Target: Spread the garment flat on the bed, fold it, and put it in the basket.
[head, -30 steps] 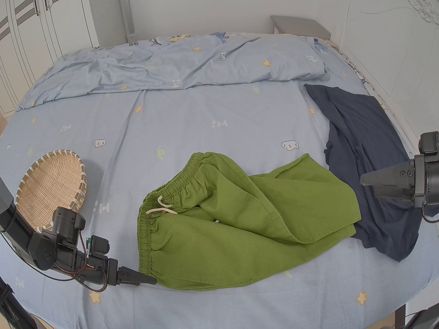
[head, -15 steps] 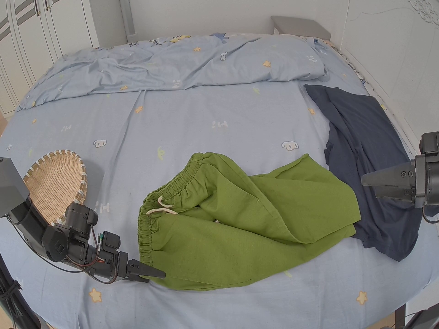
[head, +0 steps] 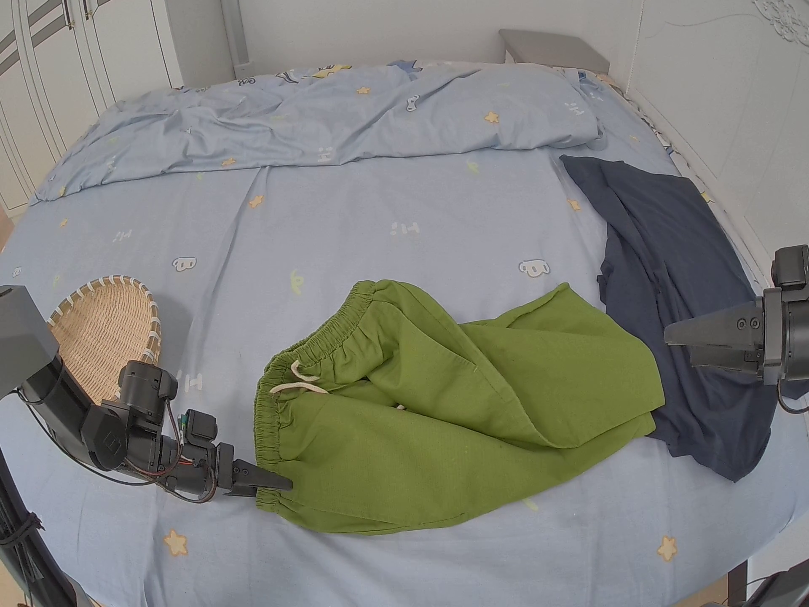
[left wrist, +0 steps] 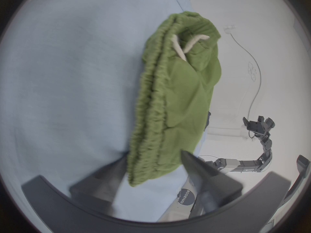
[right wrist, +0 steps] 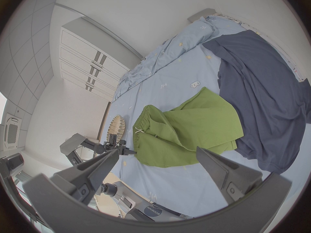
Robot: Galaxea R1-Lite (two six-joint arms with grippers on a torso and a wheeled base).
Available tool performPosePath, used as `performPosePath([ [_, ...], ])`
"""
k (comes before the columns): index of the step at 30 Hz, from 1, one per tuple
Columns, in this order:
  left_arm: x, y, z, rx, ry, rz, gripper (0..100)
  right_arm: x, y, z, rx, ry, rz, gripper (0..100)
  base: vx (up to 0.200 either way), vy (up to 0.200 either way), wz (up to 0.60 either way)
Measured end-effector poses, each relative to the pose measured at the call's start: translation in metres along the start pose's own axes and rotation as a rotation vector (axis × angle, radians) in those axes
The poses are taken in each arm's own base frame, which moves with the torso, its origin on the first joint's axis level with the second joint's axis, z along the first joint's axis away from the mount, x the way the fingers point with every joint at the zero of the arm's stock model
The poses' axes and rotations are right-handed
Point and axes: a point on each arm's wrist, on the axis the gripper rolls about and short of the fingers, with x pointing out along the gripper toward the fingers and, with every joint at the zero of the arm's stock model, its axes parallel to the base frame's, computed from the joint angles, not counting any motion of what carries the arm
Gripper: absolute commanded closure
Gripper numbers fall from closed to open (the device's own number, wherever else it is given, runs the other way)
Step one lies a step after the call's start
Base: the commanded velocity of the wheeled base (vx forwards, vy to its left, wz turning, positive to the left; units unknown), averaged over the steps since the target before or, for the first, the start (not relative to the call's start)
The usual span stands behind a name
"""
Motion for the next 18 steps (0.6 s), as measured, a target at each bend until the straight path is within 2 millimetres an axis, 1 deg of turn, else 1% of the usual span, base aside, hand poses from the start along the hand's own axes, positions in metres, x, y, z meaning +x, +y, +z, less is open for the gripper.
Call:
performPosePath([
  [6, 0.0, 0.002, -0.001, -0.007, 0.004, 0.001, 100, 0.001, -0.001, 0.0, 0.004, 0.002, -0.004, 0, 0.0, 0.0, 0.0],
  [11, -0.006, 0.005, -0.005, -0.039, 0.002, -0.016, 100, 0.002, -0.002, 0.0, 0.01, 0.007, -0.008, 0, 0.0, 0.0, 0.0],
  [13, -0.013, 0.007, -0.006, -0.058, -0.009, -0.048, 100, 0.003, -0.003, 0.0, 0.013, 0.012, -0.009, 0, 0.0, 0.0, 0.0],
  [18, -0.043, 0.015, -0.01, -0.114, -0.082, -0.116, 100, 0.012, -0.009, -0.004, 0.031, 0.048, -0.028, 0, 0.0, 0.0, 0.0],
])
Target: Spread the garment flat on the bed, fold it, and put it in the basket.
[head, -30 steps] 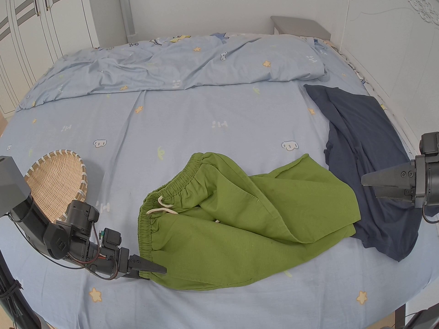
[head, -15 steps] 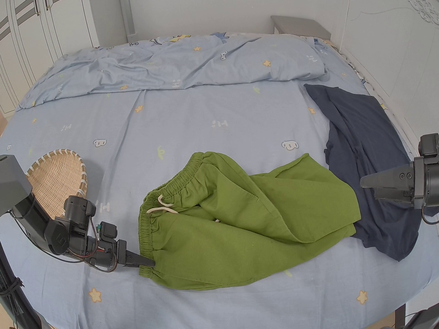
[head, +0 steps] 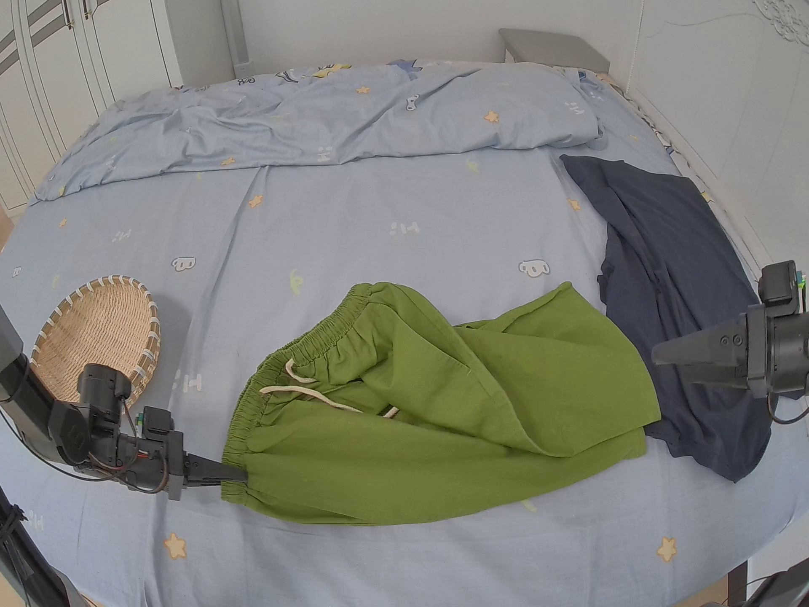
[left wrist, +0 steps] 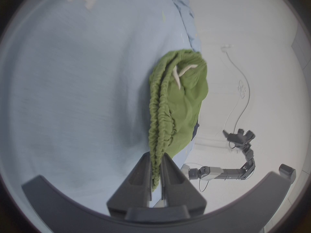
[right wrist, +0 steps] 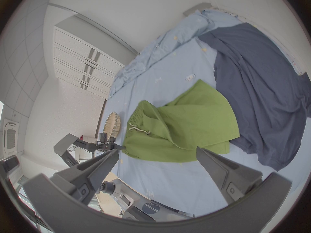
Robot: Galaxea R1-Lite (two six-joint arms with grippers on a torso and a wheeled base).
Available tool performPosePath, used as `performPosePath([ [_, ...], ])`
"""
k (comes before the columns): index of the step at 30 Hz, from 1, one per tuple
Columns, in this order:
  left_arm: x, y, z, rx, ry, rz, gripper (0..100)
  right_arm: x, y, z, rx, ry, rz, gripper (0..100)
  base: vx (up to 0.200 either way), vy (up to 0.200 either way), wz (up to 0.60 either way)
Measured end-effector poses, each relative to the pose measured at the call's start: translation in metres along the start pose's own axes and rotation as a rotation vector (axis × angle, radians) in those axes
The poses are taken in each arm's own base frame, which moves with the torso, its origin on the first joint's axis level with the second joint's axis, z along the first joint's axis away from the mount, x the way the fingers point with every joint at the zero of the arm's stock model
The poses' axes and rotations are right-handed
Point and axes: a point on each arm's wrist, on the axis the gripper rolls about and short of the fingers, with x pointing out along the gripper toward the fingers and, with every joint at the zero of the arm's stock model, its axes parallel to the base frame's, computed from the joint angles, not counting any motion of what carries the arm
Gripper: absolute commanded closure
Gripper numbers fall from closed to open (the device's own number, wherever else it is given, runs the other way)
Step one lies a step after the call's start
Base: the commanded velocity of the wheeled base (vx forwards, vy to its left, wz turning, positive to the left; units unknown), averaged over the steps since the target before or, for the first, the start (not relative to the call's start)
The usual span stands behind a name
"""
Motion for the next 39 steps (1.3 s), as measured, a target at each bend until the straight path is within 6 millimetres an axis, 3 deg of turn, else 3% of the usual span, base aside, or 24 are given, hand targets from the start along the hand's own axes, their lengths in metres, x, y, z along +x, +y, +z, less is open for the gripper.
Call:
performPosePath([
  [3, -0.017, 0.003, -0.001, -0.016, -0.055, -0.006, 100, 0.012, -0.01, -0.006, 0.02, 0.053, -0.03, 0, 0.0, 0.0, 0.0],
  [10, -0.032, 0.006, -0.002, -0.019, -0.106, 0.004, 100, 0.037, -0.038, -0.02, 0.055, 0.154, -0.092, 0, 0.0, 0.0, 0.0],
  [26, -0.038, 0.01, 0.002, -0.003, -0.133, 0.012, 100, 0.074, -0.119, -0.046, 0.094, 0.296, 0.021, 0, 0.0, 0.0, 0.0],
  [39, -0.036, 0.011, 0.003, -0.001, -0.128, 0.01, 100, 0.106, -0.153, -0.057, 0.137, 0.376, 0.046, 0, 0.0, 0.0, 0.0],
])
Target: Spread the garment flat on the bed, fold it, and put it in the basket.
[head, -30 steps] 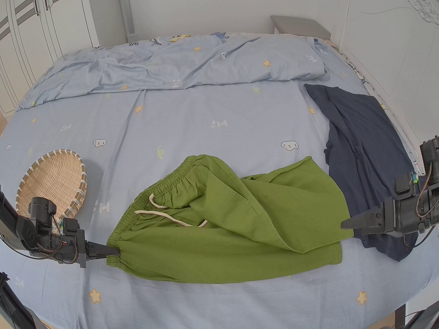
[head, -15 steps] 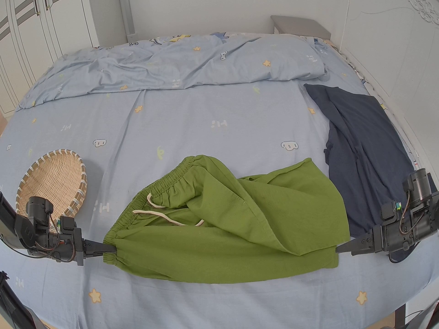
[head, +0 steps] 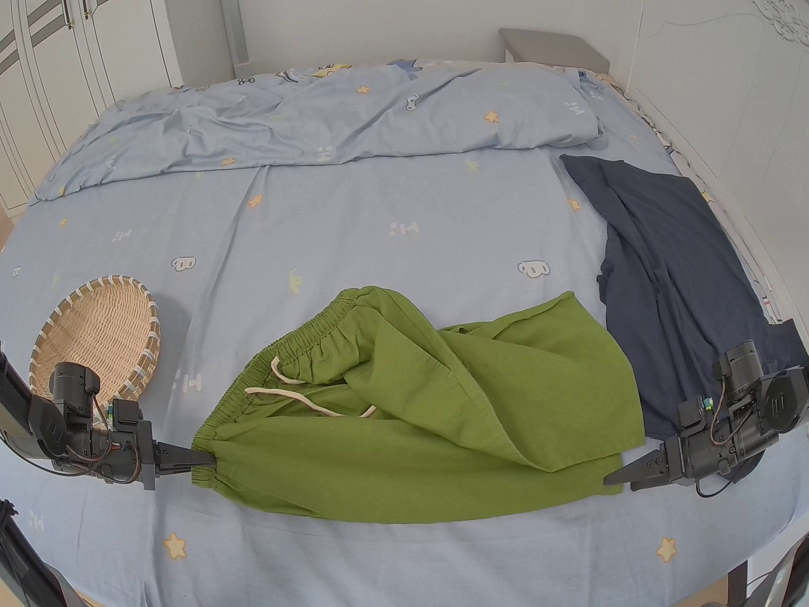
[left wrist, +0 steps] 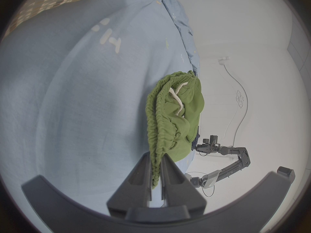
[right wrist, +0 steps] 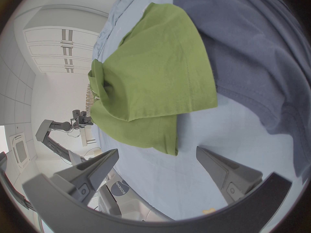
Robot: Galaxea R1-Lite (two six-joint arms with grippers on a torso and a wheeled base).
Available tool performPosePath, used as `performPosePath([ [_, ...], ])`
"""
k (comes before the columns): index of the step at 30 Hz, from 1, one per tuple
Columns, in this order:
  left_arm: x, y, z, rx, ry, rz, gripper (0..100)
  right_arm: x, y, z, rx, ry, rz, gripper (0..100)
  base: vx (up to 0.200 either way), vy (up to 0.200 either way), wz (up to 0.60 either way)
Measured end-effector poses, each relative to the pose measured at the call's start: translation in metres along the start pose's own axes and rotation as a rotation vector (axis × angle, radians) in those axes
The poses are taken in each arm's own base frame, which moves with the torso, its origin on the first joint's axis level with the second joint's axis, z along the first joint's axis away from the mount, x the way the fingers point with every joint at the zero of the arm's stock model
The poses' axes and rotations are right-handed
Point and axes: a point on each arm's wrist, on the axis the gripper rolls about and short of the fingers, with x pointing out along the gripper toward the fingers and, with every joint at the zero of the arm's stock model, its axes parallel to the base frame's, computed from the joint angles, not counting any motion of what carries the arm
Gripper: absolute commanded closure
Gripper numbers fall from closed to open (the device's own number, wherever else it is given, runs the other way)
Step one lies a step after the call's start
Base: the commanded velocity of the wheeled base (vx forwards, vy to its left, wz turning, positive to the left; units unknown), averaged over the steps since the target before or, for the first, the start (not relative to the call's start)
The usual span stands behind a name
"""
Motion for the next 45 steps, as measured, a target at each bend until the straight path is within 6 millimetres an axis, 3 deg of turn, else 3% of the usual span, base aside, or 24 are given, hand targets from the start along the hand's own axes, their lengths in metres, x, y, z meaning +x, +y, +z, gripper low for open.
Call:
performPosePath([
  [14, 0.001, 0.0, -0.001, 0.0, 0.004, -0.001, 100, 0.037, -0.005, 0.016, -0.04, 0.045, 0.056, 0, 0.0, 0.0, 0.0],
  [24, 0.001, 0.0, 0.0, 0.002, 0.002, -0.001, 100, 0.04, -0.008, 0.021, -0.01, 0.052, 0.131, 0, 0.0, 0.0, 0.0],
  [25, 0.0, 0.0, 0.0, 0.002, 0.002, -0.001, 100, 0.04, -0.008, 0.021, -0.007, 0.051, 0.131, 100, 0.0, 0.0, 0.0],
  [39, 0.001, 0.001, 0.001, -0.003, 0.003, -0.001, 100, 0.034, -0.02, 0.018, 0.042, 0.039, 0.115, 100, 0.0, 0.0, 0.0],
  [45, 0.0, 0.001, -0.001, -0.036, 0.019, 0.002, 100, 0.026, -0.016, 0.012, 0.07, 0.058, 0.112, 100, 0.0, 0.0, 0.0],
])
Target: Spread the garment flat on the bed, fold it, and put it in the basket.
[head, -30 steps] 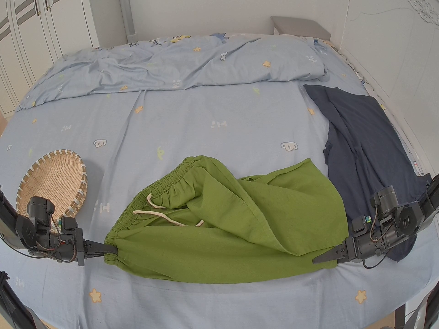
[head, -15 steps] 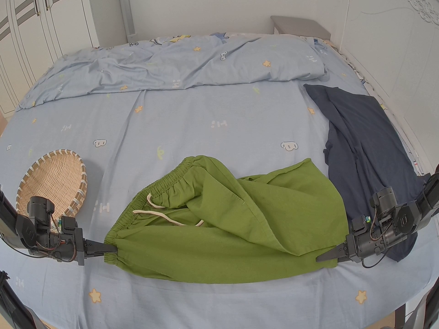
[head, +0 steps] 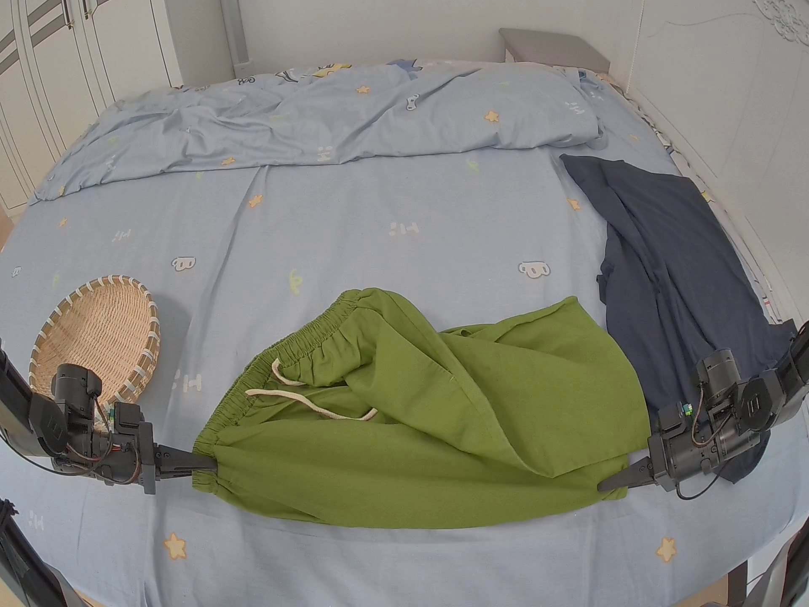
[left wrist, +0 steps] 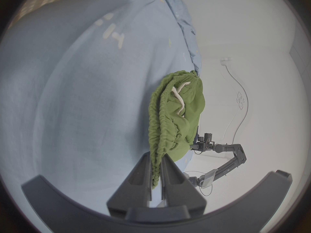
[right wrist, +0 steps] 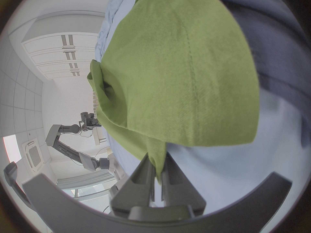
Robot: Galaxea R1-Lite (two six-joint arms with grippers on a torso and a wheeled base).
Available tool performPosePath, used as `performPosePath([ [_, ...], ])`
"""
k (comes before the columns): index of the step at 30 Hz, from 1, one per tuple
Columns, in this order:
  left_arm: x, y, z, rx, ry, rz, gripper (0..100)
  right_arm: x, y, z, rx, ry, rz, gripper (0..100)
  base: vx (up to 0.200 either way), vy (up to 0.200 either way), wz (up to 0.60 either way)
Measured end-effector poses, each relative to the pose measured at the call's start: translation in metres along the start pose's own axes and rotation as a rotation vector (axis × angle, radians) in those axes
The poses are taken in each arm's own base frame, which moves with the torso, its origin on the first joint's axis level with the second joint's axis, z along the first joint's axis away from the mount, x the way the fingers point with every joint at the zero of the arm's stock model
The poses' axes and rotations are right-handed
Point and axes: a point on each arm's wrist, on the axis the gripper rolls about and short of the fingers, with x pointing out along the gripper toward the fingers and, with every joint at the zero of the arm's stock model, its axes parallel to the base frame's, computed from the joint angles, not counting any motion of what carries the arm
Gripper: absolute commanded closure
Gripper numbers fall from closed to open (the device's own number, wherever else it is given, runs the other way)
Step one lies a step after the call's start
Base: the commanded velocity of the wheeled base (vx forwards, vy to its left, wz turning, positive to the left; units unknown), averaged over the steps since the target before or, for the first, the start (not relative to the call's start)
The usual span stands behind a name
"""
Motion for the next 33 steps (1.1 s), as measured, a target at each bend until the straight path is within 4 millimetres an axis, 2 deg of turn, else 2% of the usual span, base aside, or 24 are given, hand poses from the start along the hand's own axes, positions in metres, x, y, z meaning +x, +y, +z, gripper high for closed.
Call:
performPosePath([
  [6, -0.007, -0.008, -0.013, -0.132, 0.064, 0.018, 100, -0.012, 0.02, -0.015, 0.035, 0.059, -0.011, 100, 0.0, 0.0, 0.0],
  [10, -0.016, -0.012, -0.02, -0.141, 0.079, 0.061, 100, -0.017, 0.027, -0.024, 0.015, 0.074, -0.034, 100, 0.0, 0.0, 0.0],
  [15, -0.028, -0.011, -0.033, -0.082, 0.129, 0.154, 100, -0.016, 0.029, -0.037, -0.002, 0.096, -0.067, 100, 0.0, 0.0, 0.0],
  [20, -0.036, -0.009, -0.043, -0.095, 0.163, 0.226, 100, -0.006, 0.031, -0.054, -0.042, 0.136, -0.078, 100, 0.0, 0.0, 0.0],
  [26, -0.036, -0.006, -0.05, -0.089, 0.161, 0.252, 100, 0.001, 0.029, -0.068, -0.059, 0.163, -0.079, 100, 0.0, 0.0, 0.0],
  [33, -0.034, -0.001, -0.058, -0.067, 0.163, 0.303, 100, 0.003, 0.027, -0.072, -0.046, 0.179, -0.082, 100, 0.0, 0.0, 0.0],
])
